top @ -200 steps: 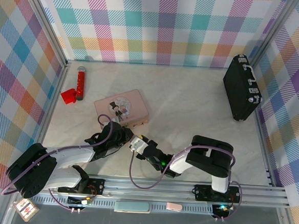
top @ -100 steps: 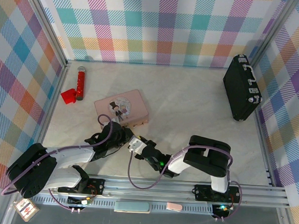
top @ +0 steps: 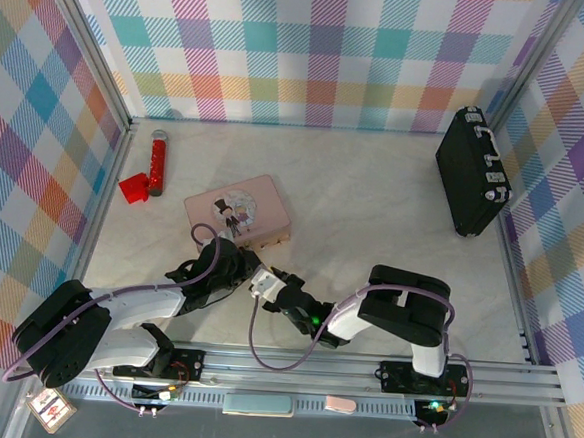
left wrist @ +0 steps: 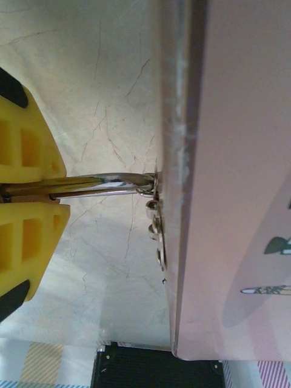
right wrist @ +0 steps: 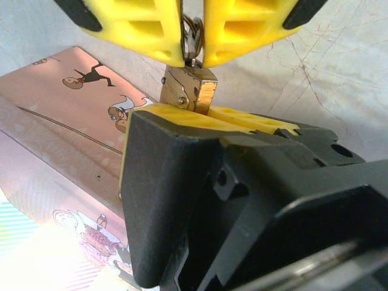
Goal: Unlock a padlock with a key
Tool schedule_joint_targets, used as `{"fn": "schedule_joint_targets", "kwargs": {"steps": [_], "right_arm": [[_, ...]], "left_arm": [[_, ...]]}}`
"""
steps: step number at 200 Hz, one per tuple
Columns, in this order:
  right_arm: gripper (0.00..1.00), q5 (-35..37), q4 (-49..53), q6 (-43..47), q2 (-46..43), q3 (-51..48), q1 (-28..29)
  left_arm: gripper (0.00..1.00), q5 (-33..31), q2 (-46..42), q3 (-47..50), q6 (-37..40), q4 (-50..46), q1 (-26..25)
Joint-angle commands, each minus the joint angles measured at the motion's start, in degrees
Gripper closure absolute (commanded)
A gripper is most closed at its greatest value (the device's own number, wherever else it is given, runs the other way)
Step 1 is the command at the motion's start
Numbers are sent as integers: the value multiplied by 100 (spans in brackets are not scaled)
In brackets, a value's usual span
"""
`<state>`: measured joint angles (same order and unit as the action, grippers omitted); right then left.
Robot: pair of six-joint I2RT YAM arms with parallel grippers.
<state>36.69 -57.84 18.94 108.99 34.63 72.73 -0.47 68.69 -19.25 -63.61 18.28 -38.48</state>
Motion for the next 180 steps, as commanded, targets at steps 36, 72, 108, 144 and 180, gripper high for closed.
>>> {"fn": "schedule_joint_targets", "kwargs": {"steps": [36,72,108,144,180], "right_arm": [[89,190,-112,-205,-9,42,18],[89,356,-68,-329,-44,22,22],[85,357,-100,-365,-37,14,20],[85,518,-95,-366,-1,42,20],[88,531,-95,-397,-14,44,21]], "left_arm": [[100,100,-258,-89,68,500,21],[100,84,-263,-93,60,544,20],[100,84,-309,-95,42,528,25],[100,71,-369,-97,51,492,25],[100,87,-365,-97,60,498,24]]}}
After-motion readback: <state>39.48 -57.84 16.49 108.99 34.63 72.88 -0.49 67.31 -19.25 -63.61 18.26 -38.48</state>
